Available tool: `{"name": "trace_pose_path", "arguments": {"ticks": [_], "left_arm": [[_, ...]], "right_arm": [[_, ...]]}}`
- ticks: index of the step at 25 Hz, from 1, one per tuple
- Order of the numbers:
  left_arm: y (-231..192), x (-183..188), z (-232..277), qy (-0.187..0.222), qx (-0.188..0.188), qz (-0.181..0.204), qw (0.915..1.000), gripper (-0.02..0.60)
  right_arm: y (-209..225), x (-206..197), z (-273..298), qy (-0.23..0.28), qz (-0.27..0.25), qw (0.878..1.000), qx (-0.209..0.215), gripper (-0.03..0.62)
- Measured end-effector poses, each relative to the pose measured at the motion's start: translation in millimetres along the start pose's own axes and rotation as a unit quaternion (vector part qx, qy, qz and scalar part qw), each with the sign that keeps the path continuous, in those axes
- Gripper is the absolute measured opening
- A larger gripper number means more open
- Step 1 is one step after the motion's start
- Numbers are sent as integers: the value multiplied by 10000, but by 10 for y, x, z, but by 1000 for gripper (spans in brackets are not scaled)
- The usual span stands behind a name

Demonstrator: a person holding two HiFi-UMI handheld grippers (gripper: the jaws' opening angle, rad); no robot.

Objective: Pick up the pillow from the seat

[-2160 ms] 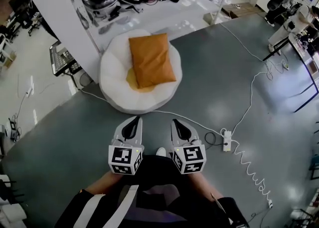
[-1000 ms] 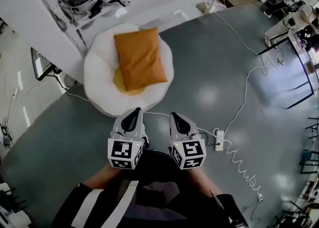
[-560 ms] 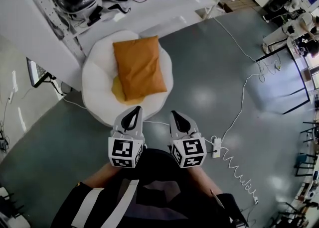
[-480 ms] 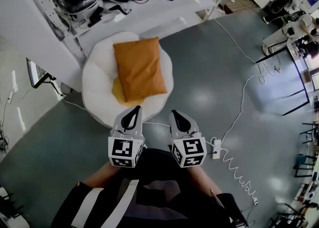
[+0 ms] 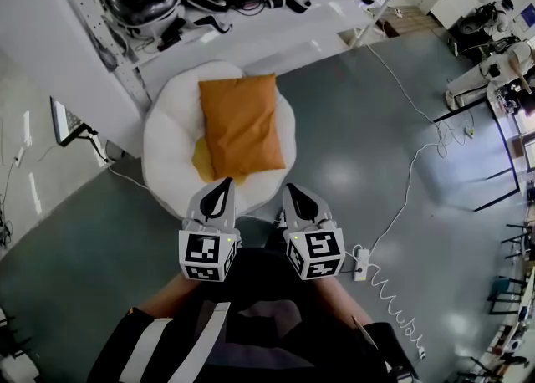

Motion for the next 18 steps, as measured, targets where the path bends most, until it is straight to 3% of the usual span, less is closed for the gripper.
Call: {"name": "trace_pose_path", "arguments": {"ticks": [10, 18], "left_arm": [[-133, 97, 555, -136, 531, -197, 9983, 3], [-98, 87, 1174, -483, 929, -393, 9937, 3]], "right_arm": [[417, 333, 554, -203, -272, 9985, 430, 2], [964, 439, 1051, -643, -293, 9943, 793, 2]]}}
Point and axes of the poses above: the fingertips, and each gripper's own axes: z forward along the fingers, y to its right, x out of its top, the point moved 3 cm from there along -z, backward along the fingers, and after that the axes turned 12 degrees about z, right-handed, at the moved point
